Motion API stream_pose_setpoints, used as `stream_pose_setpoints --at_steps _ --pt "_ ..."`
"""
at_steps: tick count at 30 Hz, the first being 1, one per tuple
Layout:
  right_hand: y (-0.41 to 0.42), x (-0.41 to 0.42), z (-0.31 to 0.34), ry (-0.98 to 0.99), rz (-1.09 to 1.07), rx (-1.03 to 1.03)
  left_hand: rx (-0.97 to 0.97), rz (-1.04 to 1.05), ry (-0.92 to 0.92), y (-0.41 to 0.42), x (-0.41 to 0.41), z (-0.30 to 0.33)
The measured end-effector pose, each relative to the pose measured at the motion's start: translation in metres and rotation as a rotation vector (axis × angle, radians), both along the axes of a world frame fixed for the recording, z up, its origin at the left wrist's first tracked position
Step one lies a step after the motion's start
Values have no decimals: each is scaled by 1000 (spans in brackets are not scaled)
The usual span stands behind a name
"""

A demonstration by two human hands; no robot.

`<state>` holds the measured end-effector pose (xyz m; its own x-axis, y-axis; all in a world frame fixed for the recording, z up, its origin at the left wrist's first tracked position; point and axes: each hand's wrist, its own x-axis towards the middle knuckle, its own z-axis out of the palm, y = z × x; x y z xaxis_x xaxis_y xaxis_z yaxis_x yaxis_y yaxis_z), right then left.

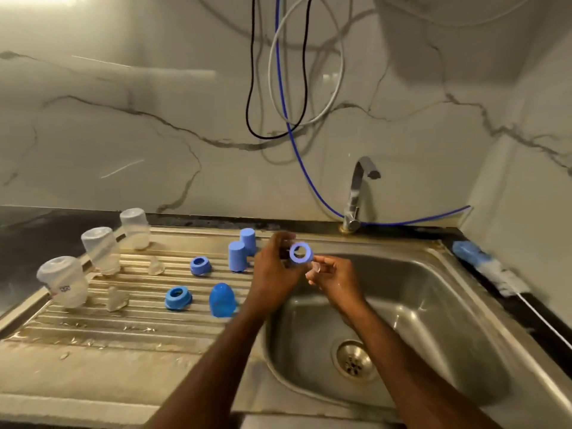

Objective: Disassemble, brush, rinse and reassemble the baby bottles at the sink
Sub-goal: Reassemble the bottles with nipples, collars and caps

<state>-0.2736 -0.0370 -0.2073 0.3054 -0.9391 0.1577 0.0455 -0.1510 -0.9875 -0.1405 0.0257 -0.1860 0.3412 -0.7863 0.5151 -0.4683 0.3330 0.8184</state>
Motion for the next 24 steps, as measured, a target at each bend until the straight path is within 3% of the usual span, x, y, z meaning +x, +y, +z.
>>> stream_pose_setpoints --at_steps 6,19,24 --pt "-5 -7 0 16 36 -22 19 31 -14 -12 -17 -28" --pt "-23 -6 -5 -70 169 210 122 24 -14 -18 -5 -34" --pt "-25 -4 -7 41 151 69 140 47 -22 -22 -5 -38"
